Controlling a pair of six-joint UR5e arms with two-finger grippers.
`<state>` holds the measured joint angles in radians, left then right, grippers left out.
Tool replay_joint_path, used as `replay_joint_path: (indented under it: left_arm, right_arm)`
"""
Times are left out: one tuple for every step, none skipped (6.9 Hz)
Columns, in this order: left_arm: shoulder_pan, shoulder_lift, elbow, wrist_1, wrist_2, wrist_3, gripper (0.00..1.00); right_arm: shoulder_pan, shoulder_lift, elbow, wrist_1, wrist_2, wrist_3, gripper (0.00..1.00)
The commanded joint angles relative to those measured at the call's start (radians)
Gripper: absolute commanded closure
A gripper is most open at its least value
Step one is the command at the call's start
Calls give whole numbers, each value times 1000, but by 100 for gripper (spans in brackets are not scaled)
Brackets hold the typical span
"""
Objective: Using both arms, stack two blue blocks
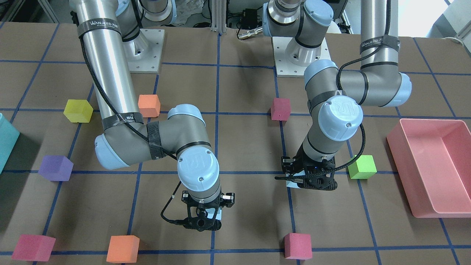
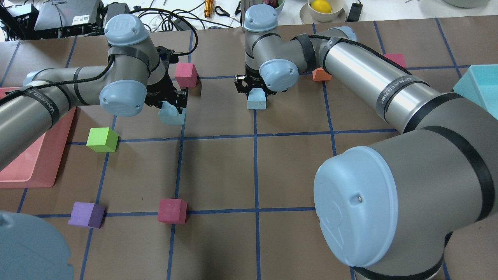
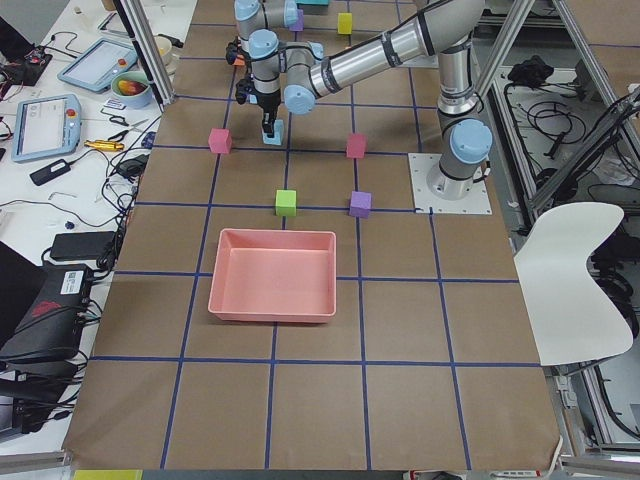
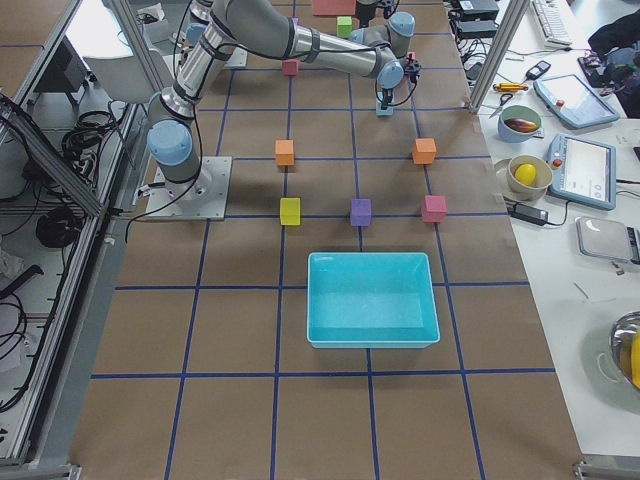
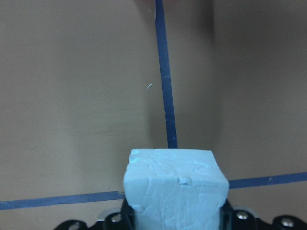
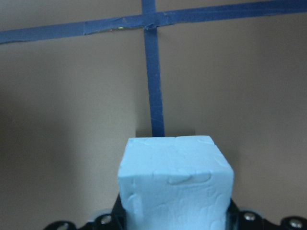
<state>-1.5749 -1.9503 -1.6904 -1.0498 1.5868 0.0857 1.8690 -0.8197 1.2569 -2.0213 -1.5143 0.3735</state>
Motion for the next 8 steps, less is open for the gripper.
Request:
replay_joint_path:
  left_arm:
    - [-1, -16, 99, -91, -2, -4, 100]
    - [-16, -31, 153, -117, -10, -36, 100]
    - [-46, -51, 205, -148, -2, -50, 100]
    - [-56, -71, 256, -179, -4, -87, 100]
    - [-80, -91, 277, -191, -11, -119, 100]
    - [-118, -116, 288, -181, -11, -171, 100]
    - [-141, -143, 331, -183, -14, -226, 100]
    - [-180, -182, 380, -187, -27, -282, 100]
  right_arm:
    - [1, 2, 3, -11, -4, -4, 0]
    - [1, 1, 1, -11, -3, 8, 0]
    - [-1, -9, -2, -10, -7, 7, 0]
    - [-14, -45, -13, 1, -18, -8, 0]
    - [-52, -109, 1, 27, -17, -11, 0]
    - [-120, -184, 6, 155, -9, -22, 0]
    - [-173, -258, 22, 230, -9, -50, 0]
    - [-209, -321, 70, 248, -12, -105, 0]
